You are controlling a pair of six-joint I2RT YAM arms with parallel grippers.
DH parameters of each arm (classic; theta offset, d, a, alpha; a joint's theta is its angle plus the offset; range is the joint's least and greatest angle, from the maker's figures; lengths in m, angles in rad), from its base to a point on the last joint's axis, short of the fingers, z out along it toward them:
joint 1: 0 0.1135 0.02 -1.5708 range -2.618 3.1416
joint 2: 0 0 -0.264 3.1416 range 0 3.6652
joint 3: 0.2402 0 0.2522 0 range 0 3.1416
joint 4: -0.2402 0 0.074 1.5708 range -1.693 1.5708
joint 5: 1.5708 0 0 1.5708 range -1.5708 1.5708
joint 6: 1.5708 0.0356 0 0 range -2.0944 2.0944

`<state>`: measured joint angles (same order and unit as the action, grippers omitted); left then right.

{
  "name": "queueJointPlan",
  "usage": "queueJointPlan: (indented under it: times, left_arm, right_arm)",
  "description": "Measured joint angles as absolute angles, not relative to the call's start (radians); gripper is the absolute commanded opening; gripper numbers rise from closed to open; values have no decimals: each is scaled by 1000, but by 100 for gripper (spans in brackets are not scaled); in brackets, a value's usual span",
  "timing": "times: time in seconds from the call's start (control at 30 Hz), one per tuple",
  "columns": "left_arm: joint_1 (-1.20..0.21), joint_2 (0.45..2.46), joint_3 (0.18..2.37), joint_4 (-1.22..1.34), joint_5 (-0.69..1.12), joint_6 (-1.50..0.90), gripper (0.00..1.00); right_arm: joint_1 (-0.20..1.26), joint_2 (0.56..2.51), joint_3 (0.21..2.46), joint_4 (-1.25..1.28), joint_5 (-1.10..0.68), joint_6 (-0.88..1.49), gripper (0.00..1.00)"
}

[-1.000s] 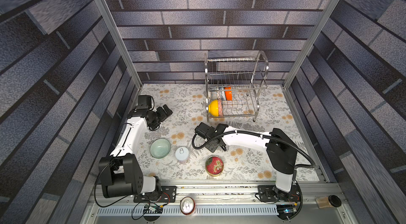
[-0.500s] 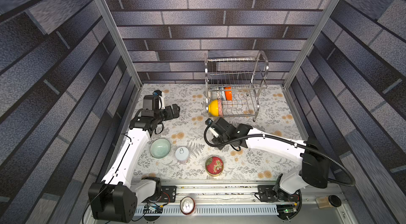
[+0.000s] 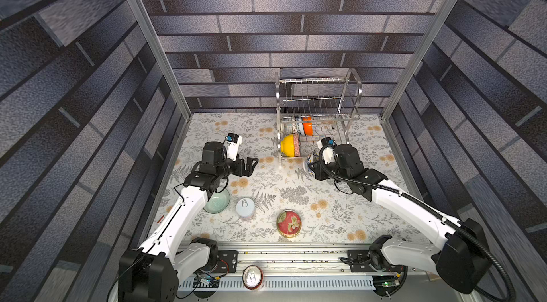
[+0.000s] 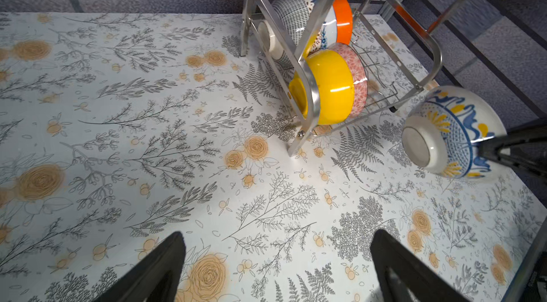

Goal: Load bowls into a dish rack
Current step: Place the bowl in the dish rack.

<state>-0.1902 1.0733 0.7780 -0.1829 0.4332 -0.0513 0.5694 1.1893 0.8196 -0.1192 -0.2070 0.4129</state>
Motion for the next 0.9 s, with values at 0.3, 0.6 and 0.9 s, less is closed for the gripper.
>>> queueJointPlan:
  times: [0.3,0.6,0.9]
  left_arm:
    - [-228,1073,751,-109,501,-6,100]
    - [-256,1074,740,-71,547,-2,100]
    - [-267,1084,737,-67,567,1,100]
  right_arm:
    - [402,1176,662,263,-345,721,2]
    - [360,1292,638,577,-342,928,2]
    - [335,1409,638,754,-342,1031,2]
